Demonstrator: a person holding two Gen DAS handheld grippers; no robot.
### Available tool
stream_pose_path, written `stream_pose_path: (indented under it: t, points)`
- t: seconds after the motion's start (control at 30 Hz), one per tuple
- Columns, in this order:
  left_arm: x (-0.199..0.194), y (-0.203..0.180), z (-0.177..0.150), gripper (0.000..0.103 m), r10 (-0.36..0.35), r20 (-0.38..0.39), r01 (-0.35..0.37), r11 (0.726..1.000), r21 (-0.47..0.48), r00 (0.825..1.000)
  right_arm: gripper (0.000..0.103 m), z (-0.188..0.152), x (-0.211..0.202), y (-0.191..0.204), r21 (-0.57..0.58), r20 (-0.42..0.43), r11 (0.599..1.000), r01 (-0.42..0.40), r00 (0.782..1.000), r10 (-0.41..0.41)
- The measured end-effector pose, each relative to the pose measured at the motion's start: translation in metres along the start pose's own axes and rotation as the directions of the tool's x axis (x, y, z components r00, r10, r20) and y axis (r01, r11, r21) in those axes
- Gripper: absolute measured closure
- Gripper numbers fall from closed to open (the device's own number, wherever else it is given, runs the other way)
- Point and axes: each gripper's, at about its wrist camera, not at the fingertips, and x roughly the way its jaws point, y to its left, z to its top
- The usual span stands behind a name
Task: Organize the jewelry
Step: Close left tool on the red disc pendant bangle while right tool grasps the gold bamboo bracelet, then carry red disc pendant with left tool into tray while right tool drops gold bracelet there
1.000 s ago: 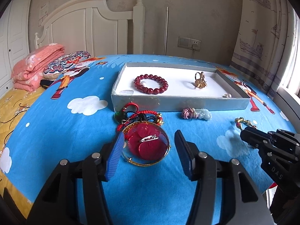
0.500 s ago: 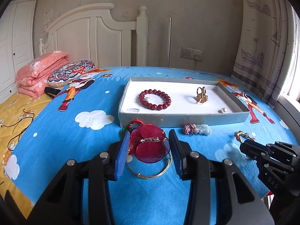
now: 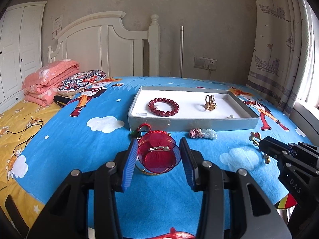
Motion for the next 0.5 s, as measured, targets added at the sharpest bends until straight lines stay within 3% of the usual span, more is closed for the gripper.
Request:
stream_pose_path:
  t: [0.13,0.5]
  points:
    - [-0.0044,-0.0035,-0.0026,0.061,-0.011,0.006,0.011,1.0,0.01,1.0,0.093,0.0033,-0.0089,0.0059,-0.021,0.029,1.0,0.006,1.0,-0.006]
    - [-0.0087,-0.0091,-0.0064,0.061,-0.025,0.01,0.025,0.999,0.027,1.0,0.093,0.0006,-0.006,0.0111,-0.027,0.013,1.0,-0.003,1.0,0.004]
